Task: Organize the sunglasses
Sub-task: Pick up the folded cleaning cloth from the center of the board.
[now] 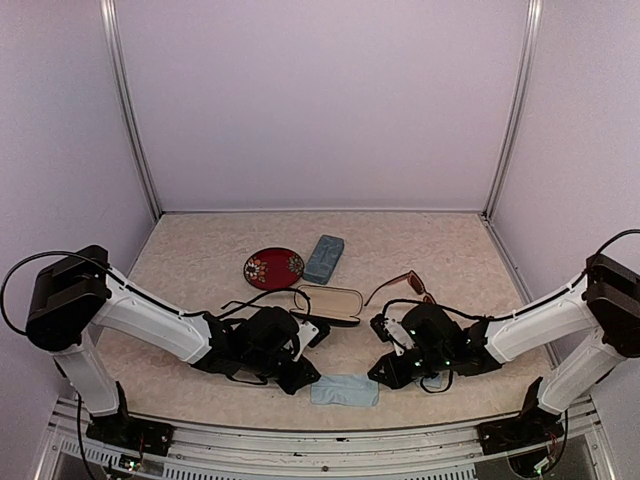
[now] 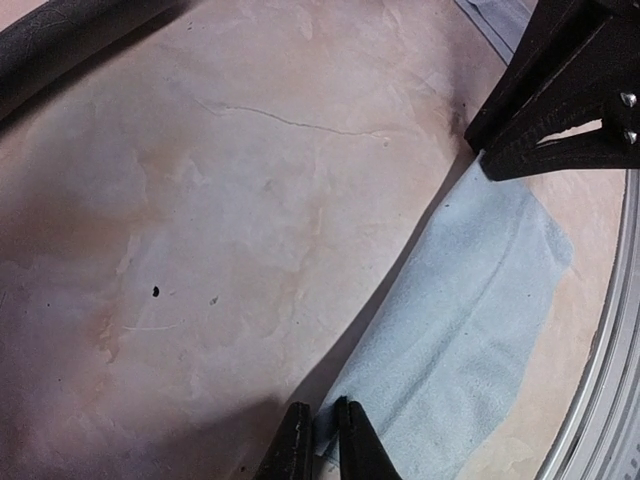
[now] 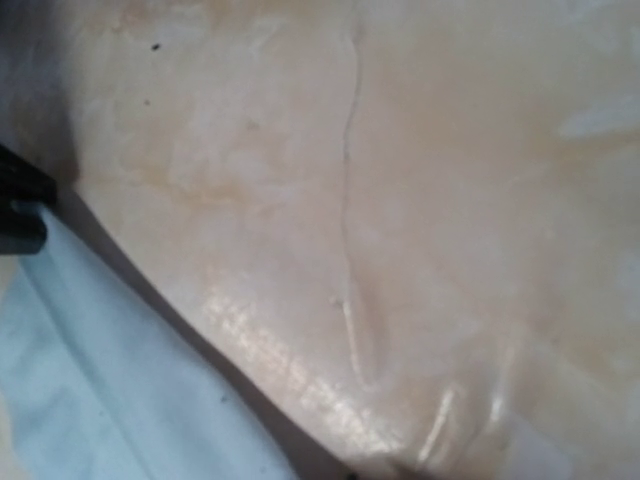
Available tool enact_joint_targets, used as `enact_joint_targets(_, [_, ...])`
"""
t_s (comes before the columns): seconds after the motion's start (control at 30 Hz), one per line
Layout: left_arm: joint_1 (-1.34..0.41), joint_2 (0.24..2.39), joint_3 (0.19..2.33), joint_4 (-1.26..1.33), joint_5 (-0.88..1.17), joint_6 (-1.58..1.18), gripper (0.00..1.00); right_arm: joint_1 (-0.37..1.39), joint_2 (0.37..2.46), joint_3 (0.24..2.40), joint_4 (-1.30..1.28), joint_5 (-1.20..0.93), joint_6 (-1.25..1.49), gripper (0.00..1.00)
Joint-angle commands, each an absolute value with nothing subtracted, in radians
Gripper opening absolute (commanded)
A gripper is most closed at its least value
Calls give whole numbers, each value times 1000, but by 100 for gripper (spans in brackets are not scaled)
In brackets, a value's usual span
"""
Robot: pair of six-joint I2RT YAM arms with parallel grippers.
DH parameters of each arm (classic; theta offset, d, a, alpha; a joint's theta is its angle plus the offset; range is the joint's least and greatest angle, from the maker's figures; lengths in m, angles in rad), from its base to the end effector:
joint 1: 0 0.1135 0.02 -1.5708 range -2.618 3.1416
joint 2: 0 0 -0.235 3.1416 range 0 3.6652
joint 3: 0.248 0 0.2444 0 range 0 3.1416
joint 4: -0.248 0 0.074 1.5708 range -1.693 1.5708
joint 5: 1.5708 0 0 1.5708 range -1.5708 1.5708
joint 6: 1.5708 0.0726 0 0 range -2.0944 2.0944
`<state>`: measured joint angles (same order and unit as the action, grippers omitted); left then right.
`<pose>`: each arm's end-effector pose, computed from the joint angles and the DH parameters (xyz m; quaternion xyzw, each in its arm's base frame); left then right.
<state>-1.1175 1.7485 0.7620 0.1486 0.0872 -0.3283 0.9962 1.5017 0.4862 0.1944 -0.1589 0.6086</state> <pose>0.1433 -0.3086 0.0715 0.3730 0.8550 -0.2673 0.2415 0.1420 0.2404 0.0716 -0.2072 0.9047 0.3138 0.2006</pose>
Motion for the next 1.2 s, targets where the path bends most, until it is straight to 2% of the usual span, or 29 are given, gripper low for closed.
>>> enact_joint_targets(0.0, [-1112,1764,759,172,107,-320,10,989,1523,490,168,-184,590,12])
enact_joint_targets(0.33, [-1133,1737,766,160,62,-316,1,989,1510,504,160,-178,575,0])
enact_joint_targets(1.17, [-1134,1684,817,98,-20,-288,0,987,1471,563,129,-136,528,0])
